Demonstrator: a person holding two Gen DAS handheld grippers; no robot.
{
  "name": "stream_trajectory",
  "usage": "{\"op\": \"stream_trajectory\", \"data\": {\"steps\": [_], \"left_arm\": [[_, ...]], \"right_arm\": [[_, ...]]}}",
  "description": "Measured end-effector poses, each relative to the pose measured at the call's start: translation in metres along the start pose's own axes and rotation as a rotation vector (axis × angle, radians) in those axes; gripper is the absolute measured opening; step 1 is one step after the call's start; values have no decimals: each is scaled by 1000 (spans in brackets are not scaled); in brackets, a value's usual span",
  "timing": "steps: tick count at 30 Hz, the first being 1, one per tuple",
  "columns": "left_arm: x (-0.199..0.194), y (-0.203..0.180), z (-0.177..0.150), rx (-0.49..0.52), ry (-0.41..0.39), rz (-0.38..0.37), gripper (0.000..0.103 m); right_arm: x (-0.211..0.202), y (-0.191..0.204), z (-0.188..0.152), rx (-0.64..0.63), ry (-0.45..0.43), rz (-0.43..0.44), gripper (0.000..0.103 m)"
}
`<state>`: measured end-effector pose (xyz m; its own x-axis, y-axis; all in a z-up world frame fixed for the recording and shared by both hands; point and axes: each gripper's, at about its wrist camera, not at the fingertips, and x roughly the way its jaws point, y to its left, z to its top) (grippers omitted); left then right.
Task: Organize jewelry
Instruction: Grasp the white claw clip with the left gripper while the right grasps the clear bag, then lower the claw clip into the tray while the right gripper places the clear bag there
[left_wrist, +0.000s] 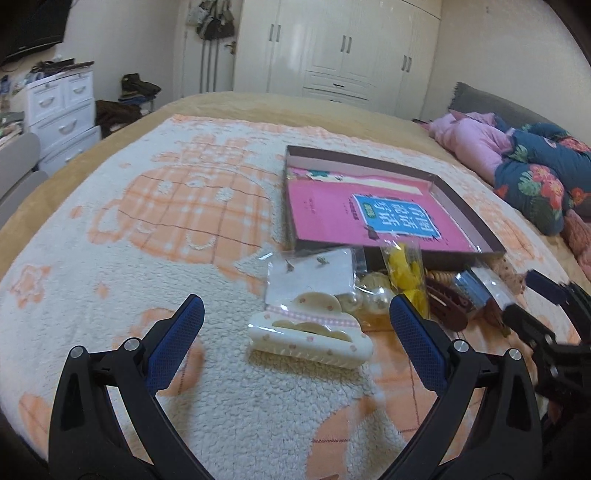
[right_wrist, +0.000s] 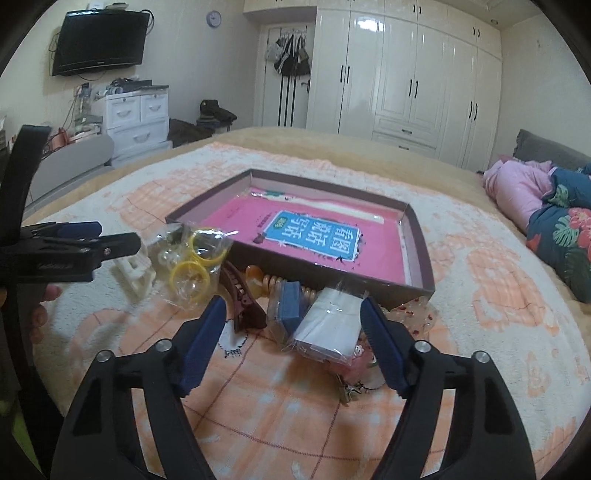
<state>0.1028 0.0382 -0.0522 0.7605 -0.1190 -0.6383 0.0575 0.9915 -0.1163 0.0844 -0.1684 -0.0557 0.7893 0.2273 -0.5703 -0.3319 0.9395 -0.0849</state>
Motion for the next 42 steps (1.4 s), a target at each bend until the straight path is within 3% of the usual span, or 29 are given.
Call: {"op": "stream_trajectory", "data": {"steps": [12, 17, 20, 32, 42], "left_arm": [[26, -4, -5, 68, 71, -29, 91], [31, 2, -7, 42, 94, -52, 78], [31, 2, -8, 45, 91, -73, 70], [14, 7, -11, 11, 77, -104, 70], [-8, 0, 10, 15, 3, -111, 65]], "right_arm": [[21, -26, -7, 77, 81, 3, 52], [24, -30, -10, 93, 93, 17, 49], [21, -32, -11, 101, 91, 26, 48], [-16, -44, -16, 173, 68, 89, 46], [-39, -55, 0, 175, -8, 63, 46]]}}
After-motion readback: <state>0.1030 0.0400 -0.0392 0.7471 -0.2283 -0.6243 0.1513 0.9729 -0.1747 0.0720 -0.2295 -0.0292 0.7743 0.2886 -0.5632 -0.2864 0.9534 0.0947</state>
